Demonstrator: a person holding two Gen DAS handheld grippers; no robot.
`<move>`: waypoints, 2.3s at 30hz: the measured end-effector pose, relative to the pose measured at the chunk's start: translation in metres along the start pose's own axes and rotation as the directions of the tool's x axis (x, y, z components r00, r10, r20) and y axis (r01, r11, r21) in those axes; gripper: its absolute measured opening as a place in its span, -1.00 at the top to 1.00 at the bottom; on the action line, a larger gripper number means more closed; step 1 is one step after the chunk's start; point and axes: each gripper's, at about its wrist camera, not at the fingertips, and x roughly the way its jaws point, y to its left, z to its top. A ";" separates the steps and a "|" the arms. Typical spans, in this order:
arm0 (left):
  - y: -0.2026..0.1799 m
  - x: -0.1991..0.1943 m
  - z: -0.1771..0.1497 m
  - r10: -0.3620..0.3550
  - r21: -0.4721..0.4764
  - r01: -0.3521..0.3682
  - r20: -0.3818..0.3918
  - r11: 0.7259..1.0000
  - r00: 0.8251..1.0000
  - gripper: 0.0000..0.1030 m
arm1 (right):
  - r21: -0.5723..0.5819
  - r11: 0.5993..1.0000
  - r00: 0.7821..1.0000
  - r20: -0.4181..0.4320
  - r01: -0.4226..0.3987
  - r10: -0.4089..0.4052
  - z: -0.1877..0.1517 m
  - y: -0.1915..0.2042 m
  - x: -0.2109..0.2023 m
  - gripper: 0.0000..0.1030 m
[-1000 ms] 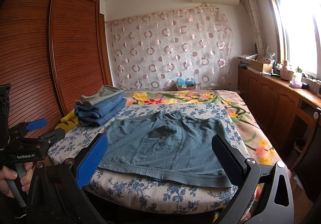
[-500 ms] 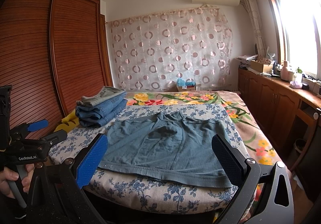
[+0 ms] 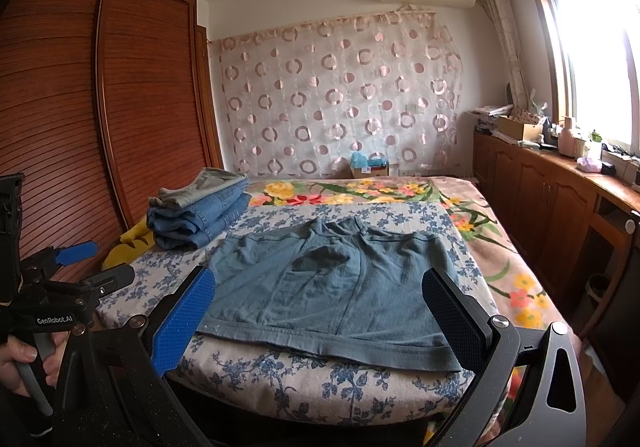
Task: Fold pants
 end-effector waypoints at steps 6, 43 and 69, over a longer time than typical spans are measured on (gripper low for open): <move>0.006 0.016 -0.006 -0.022 0.007 0.023 -0.041 1.000 0.999 -0.99 | 0.006 1.000 1.000 -0.012 -0.016 0.016 -0.003 -0.007 0.007 -1.00; 0.003 0.146 0.028 -0.191 0.097 0.213 -0.198 0.972 0.961 -0.99 | -0.004 0.998 0.980 -0.187 0.066 -0.066 0.041 -0.058 0.097 -0.19; -0.010 0.240 0.024 -0.218 0.090 0.268 -0.368 0.959 0.904 -0.99 | 0.065 0.996 0.872 -0.488 0.066 -0.026 0.108 -0.094 0.202 0.58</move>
